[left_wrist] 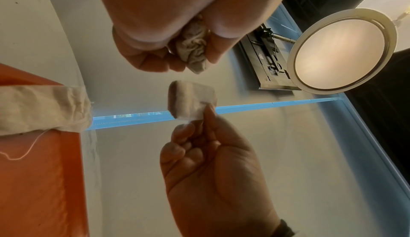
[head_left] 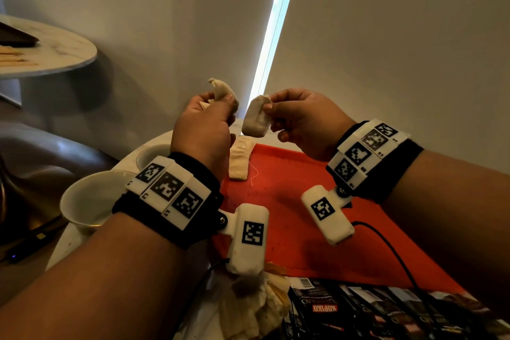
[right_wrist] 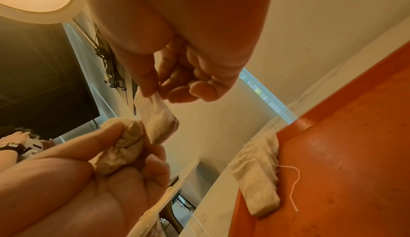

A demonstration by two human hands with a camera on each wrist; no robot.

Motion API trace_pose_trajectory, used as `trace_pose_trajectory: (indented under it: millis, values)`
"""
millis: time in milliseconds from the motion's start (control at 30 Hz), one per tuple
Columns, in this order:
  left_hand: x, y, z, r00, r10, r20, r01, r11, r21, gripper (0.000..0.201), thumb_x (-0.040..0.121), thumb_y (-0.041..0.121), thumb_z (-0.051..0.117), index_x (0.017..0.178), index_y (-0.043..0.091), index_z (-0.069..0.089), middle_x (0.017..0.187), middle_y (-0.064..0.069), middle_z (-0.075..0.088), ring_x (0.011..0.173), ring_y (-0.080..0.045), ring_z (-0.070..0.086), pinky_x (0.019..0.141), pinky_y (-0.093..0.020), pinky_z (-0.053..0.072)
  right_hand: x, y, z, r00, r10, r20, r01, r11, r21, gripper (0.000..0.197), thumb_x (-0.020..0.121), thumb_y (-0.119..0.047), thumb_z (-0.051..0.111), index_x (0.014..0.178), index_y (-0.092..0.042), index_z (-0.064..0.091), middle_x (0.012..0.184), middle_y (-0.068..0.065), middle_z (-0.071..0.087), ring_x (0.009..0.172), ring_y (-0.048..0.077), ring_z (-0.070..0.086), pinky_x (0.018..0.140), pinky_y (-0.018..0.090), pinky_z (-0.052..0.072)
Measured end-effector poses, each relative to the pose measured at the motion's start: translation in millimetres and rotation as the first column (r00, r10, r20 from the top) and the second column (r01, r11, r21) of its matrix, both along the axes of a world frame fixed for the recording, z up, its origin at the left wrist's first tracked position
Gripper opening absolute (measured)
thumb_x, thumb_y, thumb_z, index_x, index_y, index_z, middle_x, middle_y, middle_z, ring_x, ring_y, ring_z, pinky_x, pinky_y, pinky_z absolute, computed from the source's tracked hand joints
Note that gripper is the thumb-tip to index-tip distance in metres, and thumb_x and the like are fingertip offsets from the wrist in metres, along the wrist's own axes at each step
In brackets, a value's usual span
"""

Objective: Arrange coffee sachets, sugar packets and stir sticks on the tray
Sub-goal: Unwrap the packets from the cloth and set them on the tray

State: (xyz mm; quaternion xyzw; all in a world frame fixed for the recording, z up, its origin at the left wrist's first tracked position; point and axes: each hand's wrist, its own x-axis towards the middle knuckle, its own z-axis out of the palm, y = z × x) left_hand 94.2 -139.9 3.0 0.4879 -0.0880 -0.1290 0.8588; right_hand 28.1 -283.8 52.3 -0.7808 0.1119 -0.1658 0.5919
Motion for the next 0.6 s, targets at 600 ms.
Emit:
trace_pose_trajectory:
  millis: [600]
  values:
    - [1.2, 8.3, 7.6, 0.995, 0.100, -0.030, -0.099, 0.995, 0.023, 0.011, 0.097, 0.034, 0.065, 0.104, 0.039, 0.057, 0.096, 0.008, 0.067, 0.092, -0.009, 0.065, 0.074, -0.030, 0.054, 27.1, 2.0, -65.4, 0.854, -0.088, -0.513, -0.006, 0.984, -0.178, 0.016, 0.086, 0.005, 0.068, 0.083, -0.010, 0.066, 0.083, 0.013, 0.072, 0.068, 0.022, 0.071, 0.057, 0.030, 0.053]
